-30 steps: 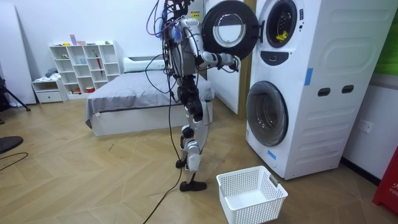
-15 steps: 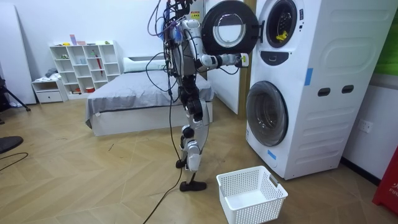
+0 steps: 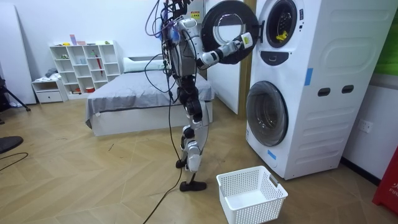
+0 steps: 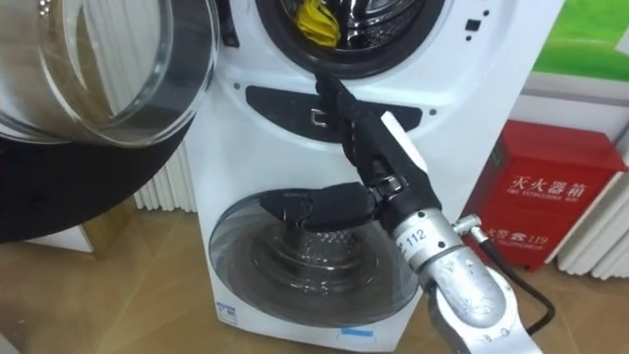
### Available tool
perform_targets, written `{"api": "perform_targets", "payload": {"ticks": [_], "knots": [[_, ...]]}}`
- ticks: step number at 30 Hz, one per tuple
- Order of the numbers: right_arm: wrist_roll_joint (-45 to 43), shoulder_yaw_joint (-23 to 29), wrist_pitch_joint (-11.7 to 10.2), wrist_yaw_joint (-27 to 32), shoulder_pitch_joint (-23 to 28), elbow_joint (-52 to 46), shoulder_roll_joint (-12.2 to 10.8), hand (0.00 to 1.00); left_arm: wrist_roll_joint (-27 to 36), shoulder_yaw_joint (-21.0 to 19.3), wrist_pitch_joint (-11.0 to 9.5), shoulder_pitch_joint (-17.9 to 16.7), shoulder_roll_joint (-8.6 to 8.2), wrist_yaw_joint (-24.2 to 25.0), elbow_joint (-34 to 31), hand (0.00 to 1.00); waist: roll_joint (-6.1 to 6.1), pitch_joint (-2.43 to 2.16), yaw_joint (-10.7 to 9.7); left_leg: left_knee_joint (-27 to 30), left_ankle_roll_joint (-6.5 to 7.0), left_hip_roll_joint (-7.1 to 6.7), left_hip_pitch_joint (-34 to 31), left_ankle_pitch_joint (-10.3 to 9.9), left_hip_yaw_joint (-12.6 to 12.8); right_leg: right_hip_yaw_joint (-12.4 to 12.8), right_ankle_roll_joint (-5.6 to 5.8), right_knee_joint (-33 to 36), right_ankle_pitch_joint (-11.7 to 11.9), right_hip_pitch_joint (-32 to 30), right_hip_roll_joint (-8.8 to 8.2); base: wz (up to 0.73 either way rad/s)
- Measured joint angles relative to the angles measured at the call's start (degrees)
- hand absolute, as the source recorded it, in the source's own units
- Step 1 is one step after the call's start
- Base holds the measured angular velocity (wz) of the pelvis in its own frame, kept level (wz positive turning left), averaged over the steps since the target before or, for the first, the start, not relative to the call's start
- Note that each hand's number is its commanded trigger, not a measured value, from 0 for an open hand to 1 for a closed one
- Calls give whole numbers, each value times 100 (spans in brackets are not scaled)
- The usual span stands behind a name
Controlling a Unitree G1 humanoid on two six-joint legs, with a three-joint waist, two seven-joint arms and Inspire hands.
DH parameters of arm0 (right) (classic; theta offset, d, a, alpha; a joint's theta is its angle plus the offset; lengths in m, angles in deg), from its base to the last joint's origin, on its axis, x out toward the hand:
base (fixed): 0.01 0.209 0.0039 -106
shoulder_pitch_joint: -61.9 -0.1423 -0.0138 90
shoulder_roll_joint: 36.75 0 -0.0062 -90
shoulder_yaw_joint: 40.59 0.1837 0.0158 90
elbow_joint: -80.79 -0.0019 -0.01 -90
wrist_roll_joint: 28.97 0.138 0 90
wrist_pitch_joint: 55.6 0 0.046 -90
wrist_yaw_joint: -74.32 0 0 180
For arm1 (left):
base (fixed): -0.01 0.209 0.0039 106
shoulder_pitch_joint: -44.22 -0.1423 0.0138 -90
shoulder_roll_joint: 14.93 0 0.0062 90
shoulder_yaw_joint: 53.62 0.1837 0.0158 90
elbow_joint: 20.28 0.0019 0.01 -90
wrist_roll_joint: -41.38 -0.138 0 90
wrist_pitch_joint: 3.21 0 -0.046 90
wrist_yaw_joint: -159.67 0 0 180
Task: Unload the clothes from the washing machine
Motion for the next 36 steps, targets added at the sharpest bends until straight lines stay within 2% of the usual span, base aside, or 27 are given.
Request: {"api": "perform_targets", "payload": {"ticks": [3, 7, 9, 11, 13, 14, 15, 16, 17, 20, 21, 22, 23, 24, 26, 28, 30, 32, 34, 35, 36], "knots": [[-9, 20, -1, 39, -65, -35, -3, 0, 7, -126, -1, 1, -33, -9, 8, 0, 32, 16, -19, 359, -34, 84, -221, -176, -82, -44, -74, 145, -93, -83, 61, 6], [55, 275, -1, 175, -144, -85, 27, 0, 52, -191, 7, -53, -77, 13, 11, 0, 34, 5, -2, 310, -15, 22, -244, -134, -150, -102, -66, 198, -130, -117, 11, 12], [59, 421, -6, 317, -211, -155, 35, 0, 70, -191, 23, -169, -69, 13, 1, 0, 14, -11, -56, 219, 7, -68, -242, -62, -206, -147, -44, 238, -173, -157, -60, 15], [43, 465, -57, 423, -212, -202, 46, 0, 69, -235, 18, -253, -68, 12, 3, 0, 8, -23, -48, 256, 11, -90, -253, -29, -202, -157, -41, 233, -178, -171, -82, 10], [2, 434, -100, 538, -200, -198, 45, 0, 65, -294, 4, -323, -58, 21, 57, 0, -6, -5, -75, 622, 6, -86, -465, -24, -136, -150, -43, 203, -179, -126, -117, 23], [10, 437, -102, 603, -190, -179, 44, 0, 67, -304, -8, -312, -51, 40, 110, 0, -22, 64, -97, 1154, 6, -104, -781, -26, -130, 0, -56, 205, -191, -68, -176, 36], [32, 448, -104, 693, -170, -169, 89, 0, 69, -309, -24, -302, -77, 65, 84, 0, -45, 57, -86, 788, 5, -205, -935, 32, -140, 135, -27, 230, -274, -90, -201, 28], [42, 474, -112, 725, -169, -167, 126, 0, 60, -310, -37, -302, -97, 77, 77, 0, -2, 39, -40, 566, 267, -234, -959, 265, -98, 185, 0, 285, -342, -146, -221, -6], [45, 478, -103, 762, -143, -159, 118, 0, 62, -384, -52, -369, -79, 95, 67, 0, -107, -21, 59, 365, 259, -320, -819, 266, -59, 273, 115, 364, -435, -246, -311, -11], [-21, 500, -115, 801, -159, -194, 122, 0, 58, -538, -49, -387, -2, 197, 74, 0, -238, -64, 6, 307, 364, -520, -807, 274, -96, 94, 167, 336, -392, -189, -423, 12], [-85, 512, -116, 868, -160, -202, 122, 0, 57, -611, -50, -356, -4, 208, 66, 0, -235, -63, -35, 391, 409, -579, -816, 218, -139, 25, 193, 356, -393, -89, -459, 25], [-99, 524, -117, 904, -159, -202, 122, 0, 59, -629, -52, -328, -4, 209, 58, 0, -226, -57, -67, 438, 437, -593, -813, 195, -151, 20, 201, 398, -398, -72, -480, 24], [-99, 535, -117, 975, -167, -201, 126, 0, 65, -627, -60, -255, -4, 208, 56, 0, -197, -37, -65, 468, 485, -606, -757, 164, -147, 24, 233, 555, -417, -84, -572, 10], [-99, 544, -120, 1039, -191, -200, 124, 0, 61, -616, -66, -171, -5, 209, 50, 0, -150, -12, -68, 472, 526, -684, -723, 112, -139, 45, 311, 774, -464, -146, -660, 5], [-120, 633, -143, 1076, -190, -201, 127, 0, 57, -608, -88, -14, -6, 209, 43, 0, -103, 7, -133, 480, 611, -739, -705, 29, -128, 55, 417, 1197, -527, -298, -789, 7], [-136, 669, -159, 1157, -225, -197, 136, 0, 95, -584, -129, 87, -4, 209, 45, 0, -29, 57, -99, 461, 715, -871, -632, -32, -50, 183, 441, 1822, -541, -537, -938, -8], [-160, 667, -177, 1329, -225, -76, 136, 0, 161, -584, -126, 170, 40, 165, 42, 0, 22, 78, -31, 480, 876, -976, -483, -109, 156, 293, 492, 2335, -506, -758, -1145, -32], [-173, 673, -180, 1400, -224, 39, 140, 0, 142, -584, -126, 238, 63, 159, 31, 0, 83, 38, -10, 478, 965, -985, -438, -168, 229, 326, 536, 2310, -408, -831, -1160, -32], [-135, 670, -179, 1433, -223, 50, 144, 0, 168, -582, -151, 290, 92, 159, -35, 0, 127, 52, 5, 456, 1016, -981, -436, -190, 235, 333, 550, 2224, -274, -855, -1140, -24], [-132, 671, -179, 1446, -225, 48, 144, 0, 163, -586, -163, 336, 108, 154, -46, 0, 140, 48, 3, 413, 1044, -973, -428, -180, 216, 367, 562, 2180, -322, -979, -1088, -34], [-132, 671, -171, 1438, -231, 47, 146, 0, 160, -584, -171, 369, 124, 125, -38, 0, 144, 36, 38, 351, 1061, -921, -419, -170, 167, 474, 509, 1994, -485, -1142, -865, -37]]}}
